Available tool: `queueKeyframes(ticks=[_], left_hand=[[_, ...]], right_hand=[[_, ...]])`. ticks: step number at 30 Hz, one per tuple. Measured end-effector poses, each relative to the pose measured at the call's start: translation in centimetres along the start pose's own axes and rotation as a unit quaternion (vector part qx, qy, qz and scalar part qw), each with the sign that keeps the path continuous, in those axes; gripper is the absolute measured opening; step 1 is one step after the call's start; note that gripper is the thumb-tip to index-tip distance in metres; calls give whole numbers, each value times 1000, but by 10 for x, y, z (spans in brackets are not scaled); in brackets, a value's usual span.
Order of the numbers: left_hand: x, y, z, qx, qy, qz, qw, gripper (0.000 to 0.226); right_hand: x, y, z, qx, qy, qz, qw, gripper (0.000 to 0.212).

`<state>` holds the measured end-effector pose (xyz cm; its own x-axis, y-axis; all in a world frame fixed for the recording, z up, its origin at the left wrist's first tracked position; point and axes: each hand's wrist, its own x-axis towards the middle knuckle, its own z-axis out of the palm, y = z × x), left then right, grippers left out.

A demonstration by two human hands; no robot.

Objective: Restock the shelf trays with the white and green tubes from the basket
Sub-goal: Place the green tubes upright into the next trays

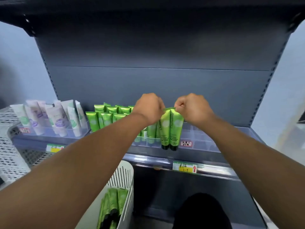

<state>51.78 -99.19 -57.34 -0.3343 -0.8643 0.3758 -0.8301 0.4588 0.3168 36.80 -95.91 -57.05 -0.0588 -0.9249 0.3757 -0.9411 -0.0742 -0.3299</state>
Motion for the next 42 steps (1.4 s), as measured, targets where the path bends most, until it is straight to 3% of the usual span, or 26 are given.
queueKeyframes(ticks=[13,27,42], left_hand=[[109,51,58,-14,-7,-2,1000,26],[140,43,136,2,-90,-26,996,25],[152,38,146,24,-84,-17,996,28]], right_hand=[[77,98,1,-1,78,25,997,19],[109,132,34,40,48,37,997,21],[102,143,67,-5,-39,56,998,19]])
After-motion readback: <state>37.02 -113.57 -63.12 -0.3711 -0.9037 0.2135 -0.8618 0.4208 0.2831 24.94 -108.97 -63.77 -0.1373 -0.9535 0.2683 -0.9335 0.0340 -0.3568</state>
